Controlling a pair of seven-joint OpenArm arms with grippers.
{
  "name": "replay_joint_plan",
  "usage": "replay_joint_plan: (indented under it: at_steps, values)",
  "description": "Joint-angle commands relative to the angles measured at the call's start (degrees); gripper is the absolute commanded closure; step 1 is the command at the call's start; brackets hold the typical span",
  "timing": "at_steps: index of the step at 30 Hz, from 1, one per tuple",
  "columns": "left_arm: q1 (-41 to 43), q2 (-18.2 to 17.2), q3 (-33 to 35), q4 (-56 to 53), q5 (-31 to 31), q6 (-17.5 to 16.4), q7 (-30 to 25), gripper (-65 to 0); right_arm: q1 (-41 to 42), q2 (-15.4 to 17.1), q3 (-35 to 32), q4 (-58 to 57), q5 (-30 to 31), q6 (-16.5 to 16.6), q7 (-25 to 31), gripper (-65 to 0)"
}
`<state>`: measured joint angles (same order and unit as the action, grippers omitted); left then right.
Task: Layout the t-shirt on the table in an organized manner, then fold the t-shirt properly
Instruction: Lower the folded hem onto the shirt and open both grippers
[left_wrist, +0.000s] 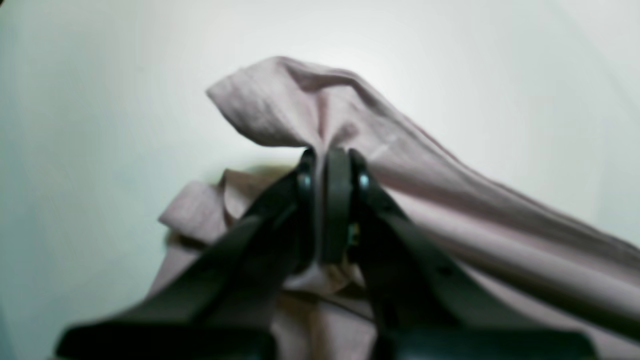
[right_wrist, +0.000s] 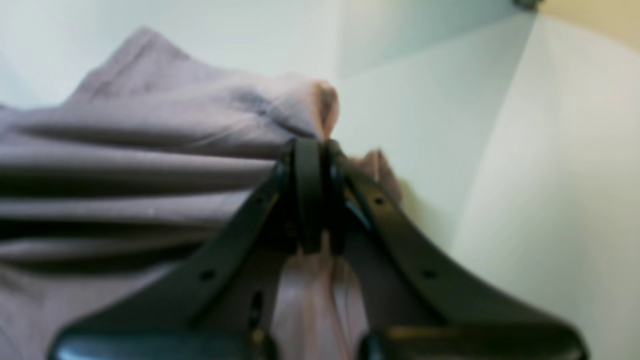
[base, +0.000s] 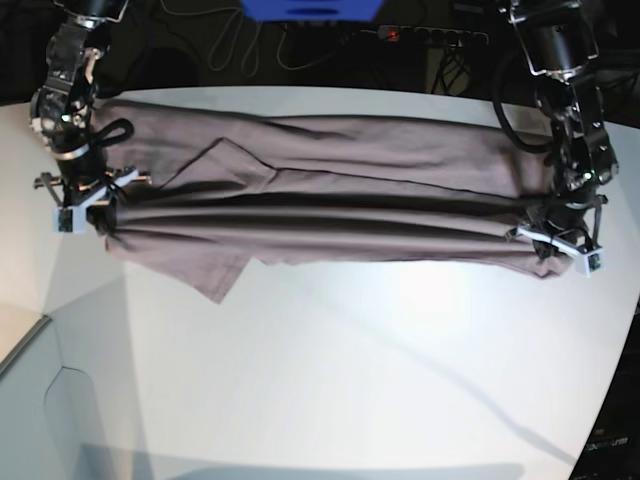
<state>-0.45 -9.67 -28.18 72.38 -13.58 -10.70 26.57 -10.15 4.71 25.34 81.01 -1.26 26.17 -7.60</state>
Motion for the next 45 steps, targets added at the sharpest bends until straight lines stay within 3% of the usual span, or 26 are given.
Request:
replay_joint_plan:
  at_steps: [1,6,9,11,21,29,32,41,45]
  values:
    - [-0.6,-1.1,-0.2,0.9,0.1,0.5,-1.9,-2.4,-0.6,0.5,0.4,1.1,0.4,-0.3,1.4,0.0]
    - [0.1,-0.9,-0.2,0.9,0.4,0.5,-1.3,-24.6,-2.6,-0.4,0.4,0.7,0.4,-0.3,1.4,0.0]
    - [0.1,-1.1,-0.6,1.6,0.2,0.5,3.4,-37.0,-3.3,-0.4,0.4,0.6,0.2,-0.3,1.4,0.0]
    - [-0.2,-1.2,-0.6,1.6,0.2,0.5,6.4,-41.4,-3.6,-0.4,0.3,0.5,0.2,-0.3,1.4,0.0]
    - [-1.0,-3.6,-0.7,5.9,0.2,0.5,8.5,-42.2,-4.5,-0.4,-0.2,0.3,0.2,-0.3,0.9,-0.6]
    - [-5.0,-5.6,-0.6,5.5,0.2,0.5,8.6,-42.3,-4.7,-0.2,-0.5,1.8,0.2,-0.3,1.0,-30.2]
    - [-7.4,-5.7,-0.6,3.2,0.2,0.5,8.6,-42.4,-4.5,-0.7,3.1,3.7,0.2,-0.3,1.4,-36.9]
    - [-17.4,-5.8,-0.1,-16.2,0.7,0.5,7.8,-42.5,-2.6,-1.8,5.6,8.0,0.2,-0.3,1.0,-37.7]
    - [-19.9,-5.8,-0.1,-23.7,0.8,0.6,2.2,-42.5,-1.0,-1.8,5.6,8.5,0.2,-0.3,0.9,-37.7]
